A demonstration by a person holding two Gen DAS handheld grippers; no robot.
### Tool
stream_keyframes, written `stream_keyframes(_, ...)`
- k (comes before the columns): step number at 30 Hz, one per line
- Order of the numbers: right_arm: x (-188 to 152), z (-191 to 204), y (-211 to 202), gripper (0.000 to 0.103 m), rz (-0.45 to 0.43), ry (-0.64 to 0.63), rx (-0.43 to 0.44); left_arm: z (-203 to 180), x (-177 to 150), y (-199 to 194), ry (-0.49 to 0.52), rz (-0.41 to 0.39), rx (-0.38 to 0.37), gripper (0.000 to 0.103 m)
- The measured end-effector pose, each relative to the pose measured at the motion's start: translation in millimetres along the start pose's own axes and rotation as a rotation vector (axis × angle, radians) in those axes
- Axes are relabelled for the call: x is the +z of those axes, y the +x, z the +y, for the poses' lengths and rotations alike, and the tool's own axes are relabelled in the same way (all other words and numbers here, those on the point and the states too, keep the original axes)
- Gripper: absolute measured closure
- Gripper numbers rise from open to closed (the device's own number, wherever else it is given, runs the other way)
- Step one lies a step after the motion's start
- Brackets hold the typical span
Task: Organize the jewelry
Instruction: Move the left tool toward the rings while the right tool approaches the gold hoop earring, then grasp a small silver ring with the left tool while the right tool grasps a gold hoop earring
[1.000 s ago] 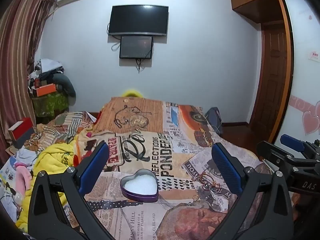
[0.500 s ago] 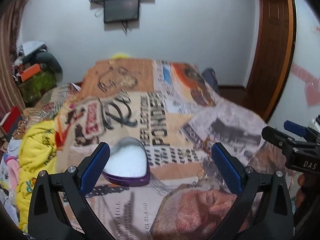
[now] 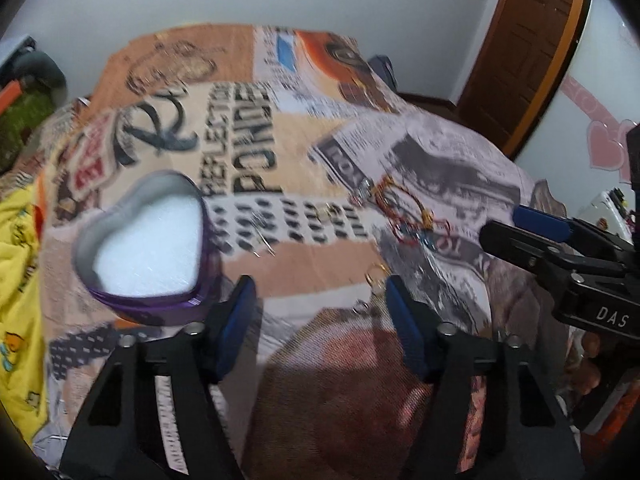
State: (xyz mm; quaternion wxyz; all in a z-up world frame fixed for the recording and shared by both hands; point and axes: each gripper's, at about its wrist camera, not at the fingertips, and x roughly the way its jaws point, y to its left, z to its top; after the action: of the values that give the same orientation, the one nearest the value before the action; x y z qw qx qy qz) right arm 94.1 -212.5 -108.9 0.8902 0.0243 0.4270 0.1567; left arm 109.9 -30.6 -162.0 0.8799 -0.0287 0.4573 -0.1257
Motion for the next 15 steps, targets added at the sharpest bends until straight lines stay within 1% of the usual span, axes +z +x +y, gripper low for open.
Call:
stream_keyframes(1, -1, 0, 3, 0.039, 0.009, 0.002, 0.013, 0, -2, 5, -0.001, 0.025, -0.020, 0.052)
stream_keyframes(2, -2, 0, 6, 0.040, 0.020, 0.004, 0.027, -1, -2, 7, -0.001, 0.037, -0.029, 0.054)
stream_keyframes(3, -4, 0, 8, 0.043, 0.031, 0.005, 0.038, -1, -3, 12, 0.001, 0.055, -0.041, 0.059)
stream_keyframes(4, -5, 0, 10, 0.044, 0.039, 0.007, 0.045, -2, -4, 15, 0.005, 0.065, -0.051, 0.062)
stream_keyframes(6, -7, 1, 13, 0.044, 0.051, 0.009, 0.048, -9, -6, 15, 0.013, 0.062, -0.065, 0.062)
stream_keyframes(8, -8, 1, 16, 0.046, 0.060, 0.010, 0.054, -11, -5, 17, 0.027, 0.068, -0.087, 0.070)
stream_keyframes(9, -9, 1, 17, 0.048, 0.067, 0.011, 0.064, -12, -5, 19, 0.032, 0.076, -0.095, 0.075)
stream_keyframes(11, -9, 1, 19, 0.052, 0.077, 0.012, 0.075, -13, -6, 24, 0.053, 0.075, -0.081, 0.079)
stream_keyframes(13, -10, 3, 21, 0.055, 0.085, 0.011, 0.089, -13, -6, 26, 0.063, 0.072, -0.070, 0.090)
stream_keyframes(15, -10, 4, 22, 0.055, 0.090, 0.009, 0.101, -10, -7, 26, 0.064, 0.072, -0.062, 0.096)
